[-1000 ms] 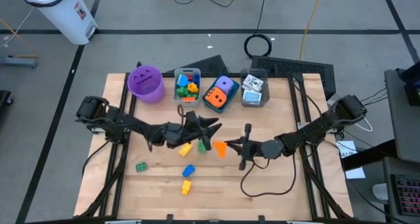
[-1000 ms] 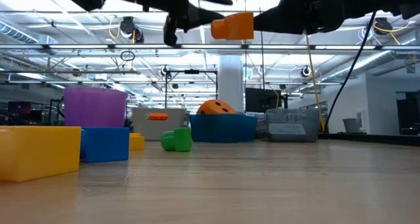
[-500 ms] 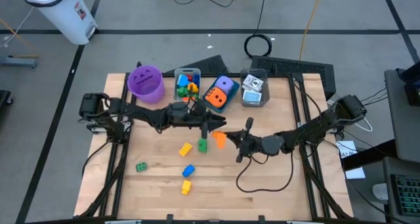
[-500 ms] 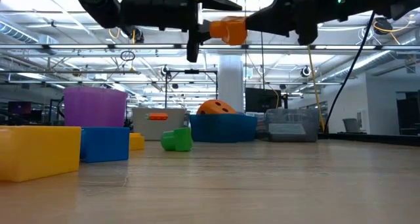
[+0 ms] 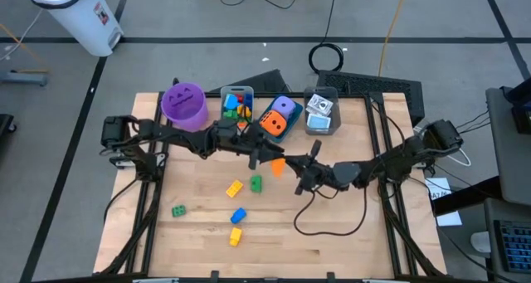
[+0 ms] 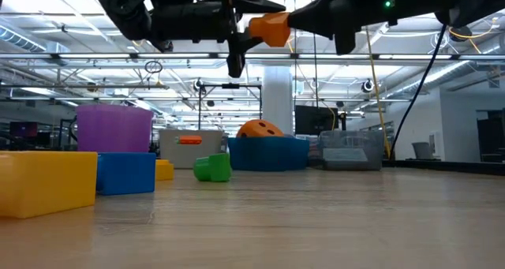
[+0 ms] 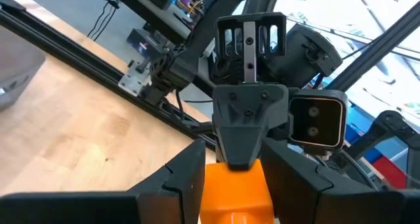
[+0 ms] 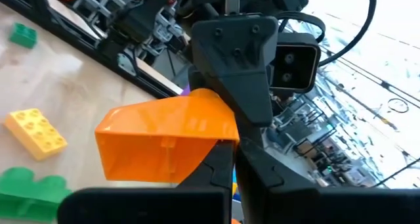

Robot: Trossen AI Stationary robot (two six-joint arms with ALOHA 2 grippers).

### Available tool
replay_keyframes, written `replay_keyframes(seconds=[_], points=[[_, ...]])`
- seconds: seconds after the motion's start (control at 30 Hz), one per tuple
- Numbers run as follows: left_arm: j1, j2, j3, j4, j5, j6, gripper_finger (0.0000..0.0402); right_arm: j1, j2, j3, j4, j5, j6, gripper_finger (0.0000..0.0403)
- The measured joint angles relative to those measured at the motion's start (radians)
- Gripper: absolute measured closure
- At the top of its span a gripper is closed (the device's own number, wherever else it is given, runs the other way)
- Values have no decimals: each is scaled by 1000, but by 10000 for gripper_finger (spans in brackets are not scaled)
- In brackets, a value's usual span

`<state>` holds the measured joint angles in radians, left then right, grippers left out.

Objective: Pick & Place Toys
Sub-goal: Put the orange game piece into the gray bin

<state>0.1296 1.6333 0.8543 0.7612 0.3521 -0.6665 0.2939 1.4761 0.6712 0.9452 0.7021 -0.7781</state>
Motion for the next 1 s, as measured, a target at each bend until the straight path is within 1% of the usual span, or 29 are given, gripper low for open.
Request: replay_keyframes(seconds=[0.23,0.4,0.57,0.7,0.83,0.9,1.0], points=[[48,0,0,-4,75,3,249,-57,0,0,26,-10,-48,403],[79,0,0,-7,126,41,249,-102,0,0,30,-20,-53,403],[98,0,0,-9,140,77,249,-142,0,0,35,-80,-53,403],[117,0,0,-8,144,86,248,-172,0,0,39,-93,-55,403],[129,0,0,-9,144,88,230,-199,0,0,53,-116,-73,403],[131,0,0,-18,147,87,213,-211,-2,0,64,-127,-74,403],[130,2,-3,-47,163,94,183,-227,-3,0,90,-116,-75,403]])
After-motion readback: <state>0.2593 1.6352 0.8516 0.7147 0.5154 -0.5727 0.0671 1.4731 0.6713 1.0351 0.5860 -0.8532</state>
